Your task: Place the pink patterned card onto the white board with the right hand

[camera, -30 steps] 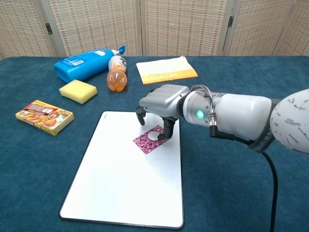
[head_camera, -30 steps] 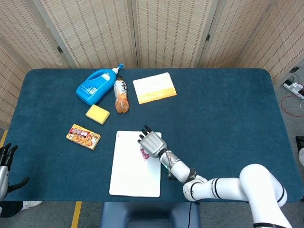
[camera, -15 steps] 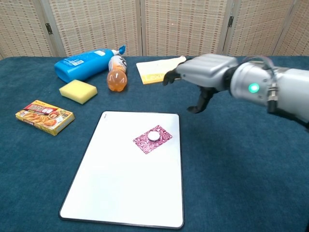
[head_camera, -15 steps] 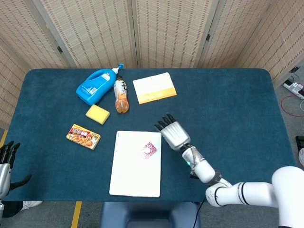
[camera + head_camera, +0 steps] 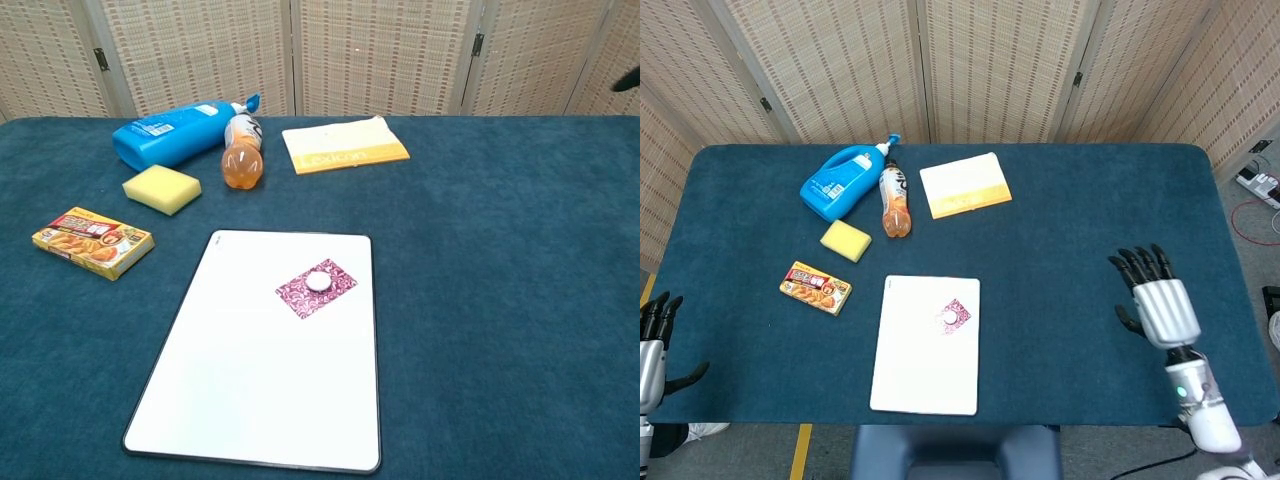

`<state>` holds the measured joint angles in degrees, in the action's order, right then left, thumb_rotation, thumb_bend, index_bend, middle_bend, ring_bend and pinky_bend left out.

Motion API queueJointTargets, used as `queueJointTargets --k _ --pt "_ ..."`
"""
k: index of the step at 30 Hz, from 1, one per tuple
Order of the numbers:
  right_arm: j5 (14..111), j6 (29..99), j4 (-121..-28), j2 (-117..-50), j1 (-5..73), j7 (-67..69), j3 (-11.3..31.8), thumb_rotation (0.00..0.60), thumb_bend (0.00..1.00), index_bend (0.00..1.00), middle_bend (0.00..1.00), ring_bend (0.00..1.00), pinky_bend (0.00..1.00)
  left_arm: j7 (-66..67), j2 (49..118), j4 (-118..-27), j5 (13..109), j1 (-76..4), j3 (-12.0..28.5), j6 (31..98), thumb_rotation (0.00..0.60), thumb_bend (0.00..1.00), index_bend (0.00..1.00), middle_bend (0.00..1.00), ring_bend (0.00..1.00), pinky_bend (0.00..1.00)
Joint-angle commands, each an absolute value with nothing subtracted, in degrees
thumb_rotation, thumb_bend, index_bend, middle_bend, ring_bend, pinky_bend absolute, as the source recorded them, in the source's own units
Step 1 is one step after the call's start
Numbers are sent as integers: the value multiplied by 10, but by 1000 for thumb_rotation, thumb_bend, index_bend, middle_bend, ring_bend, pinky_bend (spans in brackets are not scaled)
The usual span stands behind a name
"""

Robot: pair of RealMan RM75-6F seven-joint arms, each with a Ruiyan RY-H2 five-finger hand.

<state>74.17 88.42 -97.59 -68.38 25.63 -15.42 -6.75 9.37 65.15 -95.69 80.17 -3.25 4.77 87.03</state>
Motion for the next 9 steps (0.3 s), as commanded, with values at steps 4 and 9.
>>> queueJointTargets --k 4,9 --pt "782 971 -951 -657 144 -91 -95 600 343 150 150 88 0 97 667 -951 810 -32 47 877 600 209 70 50 32 0" --pt "794 990 -930 -653 105 -48 -83 600 344 150 150 88 0 107 674 -945 810 -33 51 883 600 209 74 50 32 0"
